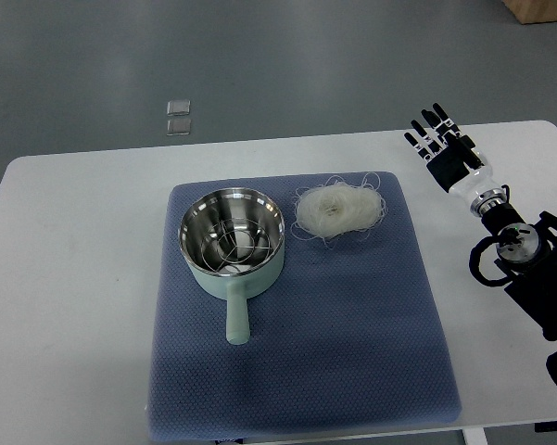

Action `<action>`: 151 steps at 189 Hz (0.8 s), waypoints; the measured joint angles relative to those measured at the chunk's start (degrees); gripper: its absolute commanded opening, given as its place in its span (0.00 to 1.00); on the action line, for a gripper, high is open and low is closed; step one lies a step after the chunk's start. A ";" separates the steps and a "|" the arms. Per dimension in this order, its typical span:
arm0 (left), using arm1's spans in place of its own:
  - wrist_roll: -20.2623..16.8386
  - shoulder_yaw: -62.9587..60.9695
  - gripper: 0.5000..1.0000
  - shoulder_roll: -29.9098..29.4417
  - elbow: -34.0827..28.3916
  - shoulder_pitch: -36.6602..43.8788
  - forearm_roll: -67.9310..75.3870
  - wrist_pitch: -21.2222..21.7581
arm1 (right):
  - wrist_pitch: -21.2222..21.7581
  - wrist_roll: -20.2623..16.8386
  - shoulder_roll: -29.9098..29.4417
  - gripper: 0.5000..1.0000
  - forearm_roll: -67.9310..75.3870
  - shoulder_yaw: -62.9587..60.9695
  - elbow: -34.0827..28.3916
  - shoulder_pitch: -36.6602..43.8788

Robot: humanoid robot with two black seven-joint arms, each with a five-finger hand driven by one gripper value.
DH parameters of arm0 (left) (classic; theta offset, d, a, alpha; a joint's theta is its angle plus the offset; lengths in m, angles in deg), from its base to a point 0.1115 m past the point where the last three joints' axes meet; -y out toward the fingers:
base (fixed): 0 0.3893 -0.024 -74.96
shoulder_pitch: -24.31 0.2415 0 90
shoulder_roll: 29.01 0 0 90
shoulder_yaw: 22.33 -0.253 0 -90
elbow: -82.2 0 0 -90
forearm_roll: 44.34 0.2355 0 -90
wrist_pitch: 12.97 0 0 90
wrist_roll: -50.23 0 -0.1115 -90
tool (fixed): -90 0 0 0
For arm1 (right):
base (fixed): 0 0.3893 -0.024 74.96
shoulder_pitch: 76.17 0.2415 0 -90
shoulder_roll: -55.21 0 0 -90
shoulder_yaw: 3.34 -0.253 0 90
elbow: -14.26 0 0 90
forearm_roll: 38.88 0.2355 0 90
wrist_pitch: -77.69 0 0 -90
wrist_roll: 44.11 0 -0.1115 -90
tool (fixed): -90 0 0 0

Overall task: Put vermicelli into pot with right hand
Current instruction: 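Raise the right hand and swing it over toward the white vermicelli bundle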

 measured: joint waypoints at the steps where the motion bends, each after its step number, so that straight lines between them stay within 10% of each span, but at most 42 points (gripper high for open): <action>1: 0.00 0.00 1.00 0.00 0.00 0.00 0.00 0.00 | 0.00 0.00 0.00 0.88 -0.01 0.01 0.00 0.01; 151: 0.00 -0.09 1.00 0.00 0.27 -0.01 -0.07 -0.44 | 0.00 -0.01 1.81 0.88 -17.03 2.96 -0.45 4.10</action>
